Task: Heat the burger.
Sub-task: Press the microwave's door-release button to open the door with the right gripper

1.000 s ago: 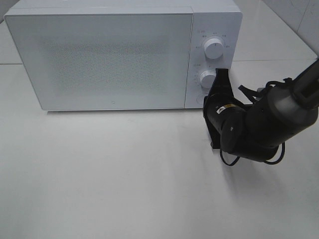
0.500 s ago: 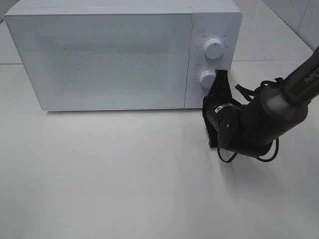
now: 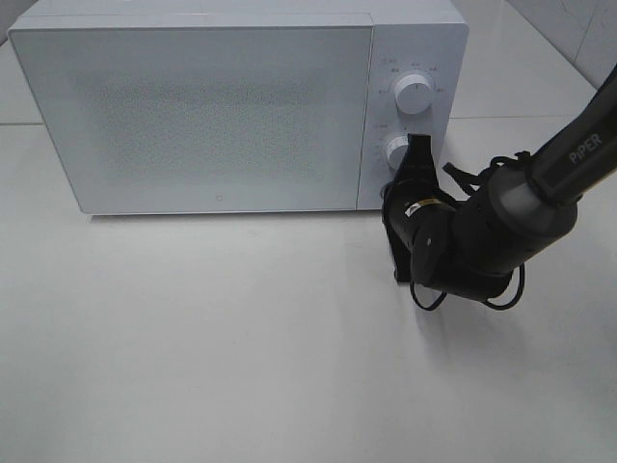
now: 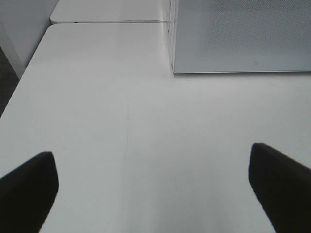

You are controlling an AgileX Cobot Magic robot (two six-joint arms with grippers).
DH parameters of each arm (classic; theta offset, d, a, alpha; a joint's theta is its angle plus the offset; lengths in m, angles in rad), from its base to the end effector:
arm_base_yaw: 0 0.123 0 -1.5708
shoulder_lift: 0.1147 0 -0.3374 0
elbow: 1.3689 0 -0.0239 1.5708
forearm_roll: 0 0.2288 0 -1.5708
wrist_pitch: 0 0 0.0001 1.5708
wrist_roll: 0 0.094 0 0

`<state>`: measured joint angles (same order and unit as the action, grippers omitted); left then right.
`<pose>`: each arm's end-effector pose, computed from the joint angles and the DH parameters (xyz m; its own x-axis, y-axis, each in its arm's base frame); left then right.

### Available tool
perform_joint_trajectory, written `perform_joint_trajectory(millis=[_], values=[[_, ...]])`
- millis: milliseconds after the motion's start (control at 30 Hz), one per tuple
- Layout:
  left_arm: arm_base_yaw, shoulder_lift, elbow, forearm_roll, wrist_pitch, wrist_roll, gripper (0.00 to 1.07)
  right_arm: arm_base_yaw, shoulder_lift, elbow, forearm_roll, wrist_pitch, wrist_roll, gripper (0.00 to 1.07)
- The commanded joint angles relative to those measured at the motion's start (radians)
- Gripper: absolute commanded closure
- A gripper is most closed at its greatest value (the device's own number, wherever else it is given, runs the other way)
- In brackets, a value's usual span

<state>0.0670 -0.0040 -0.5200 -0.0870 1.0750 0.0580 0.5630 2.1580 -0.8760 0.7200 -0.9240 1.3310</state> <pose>-0.0772 -0.0124 0.2693 -0.4448 -0.0133 -0.8955 0.0089 0.9998 -0.0193 0.3624 0.1703 0.1445 0.0379 0.9991 0.0194 0.3394 -0.0311 0.9401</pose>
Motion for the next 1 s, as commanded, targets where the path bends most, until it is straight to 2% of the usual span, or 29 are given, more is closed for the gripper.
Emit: perform_joint_trajectory(millis=[33, 333, 500, 1000], values=[[0.002, -0.018, 0.003, 0.000, -0.008, -0.006, 0.07, -0.004, 0.008, -0.047, -0.010, -0.128, -0.010, 1.07], [0.002, -0.017, 0.003, 0.000, -0.008, -0.006, 0.07, -0.004, 0.008, -0.096, -0.015, -0.242, -0.010, 1.07], [0.002, -0.017, 0.003, 0.000, -0.008, -0.006, 0.07, -0.005, 0.057, -0.175, -0.005, -0.314, -0.010, 1.07], [0.002, -0.017, 0.003, 0.000, -0.008, -0.006, 0.07, -0.005, 0.063, -0.189, 0.002, -0.272, -0.059, 1.07]])
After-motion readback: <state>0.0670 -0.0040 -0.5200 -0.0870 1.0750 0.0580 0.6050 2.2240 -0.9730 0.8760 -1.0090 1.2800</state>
